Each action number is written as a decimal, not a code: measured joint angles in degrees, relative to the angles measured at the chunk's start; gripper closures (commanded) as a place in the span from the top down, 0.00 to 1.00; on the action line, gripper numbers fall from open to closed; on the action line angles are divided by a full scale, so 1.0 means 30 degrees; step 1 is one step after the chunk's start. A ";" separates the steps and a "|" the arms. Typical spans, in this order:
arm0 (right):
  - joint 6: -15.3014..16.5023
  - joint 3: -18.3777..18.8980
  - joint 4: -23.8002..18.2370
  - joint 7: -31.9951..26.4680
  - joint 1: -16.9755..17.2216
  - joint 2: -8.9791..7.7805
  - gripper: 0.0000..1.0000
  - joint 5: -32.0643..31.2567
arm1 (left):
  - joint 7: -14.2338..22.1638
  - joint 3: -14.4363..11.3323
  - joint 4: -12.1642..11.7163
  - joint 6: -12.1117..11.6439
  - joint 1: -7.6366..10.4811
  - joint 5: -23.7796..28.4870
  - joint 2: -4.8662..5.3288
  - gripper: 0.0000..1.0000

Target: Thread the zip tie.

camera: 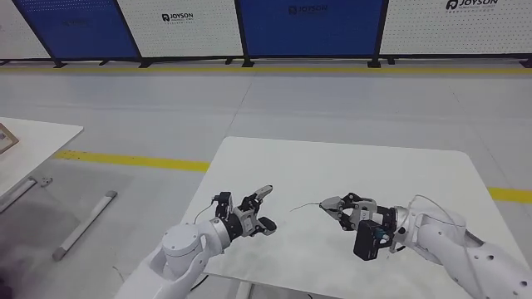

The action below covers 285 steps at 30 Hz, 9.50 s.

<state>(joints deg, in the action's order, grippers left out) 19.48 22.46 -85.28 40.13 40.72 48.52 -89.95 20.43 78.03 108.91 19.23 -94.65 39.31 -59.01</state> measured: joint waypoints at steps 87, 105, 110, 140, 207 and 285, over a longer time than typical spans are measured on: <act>0.0000 -0.3075 -0.0497 -0.4207 -0.3049 0.0878 0.00 0.0000 | -1.0683 -0.3978 0.1575 -0.1253 0.2060 0.8140 -0.0944 1.00; 0.0000 -0.3075 -0.0497 -0.4207 -0.3049 0.0878 0.00 0.0000 | -0.9516 -0.3524 0.2060 -0.1365 0.1323 0.7874 -0.0959 0.45; 0.0000 -0.3075 -0.0497 -0.4207 -0.3049 0.0878 0.00 0.0000 | -0.9465 -0.3318 0.2145 -0.1047 0.1149 0.8076 -0.0976 0.32; -0.0017 -0.3060 -0.0514 -0.4233 -0.3019 0.0880 0.00 0.0000 | -0.9674 -0.3561 0.2162 -0.0310 0.1277 0.7692 -0.1267 0.00; 0.0000 -0.3860 -0.1354 -0.4956 -0.1261 -0.1489 1.00 1.9005 | -1.0614 -0.5551 -0.0529 -0.6220 0.0982 -0.8875 -0.1472 0.00; -0.0042 0.0687 0.5553 -3.0312 0.0185 0.2533 1.00 4.4043 | -1.0621 -0.6523 -0.1071 -0.5543 0.1600 -0.8426 -0.1881 0.00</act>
<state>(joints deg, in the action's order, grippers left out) 19.35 24.52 -68.62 -50.80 41.28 56.12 42.17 -11.43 58.46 105.70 2.60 -89.85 14.03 -64.66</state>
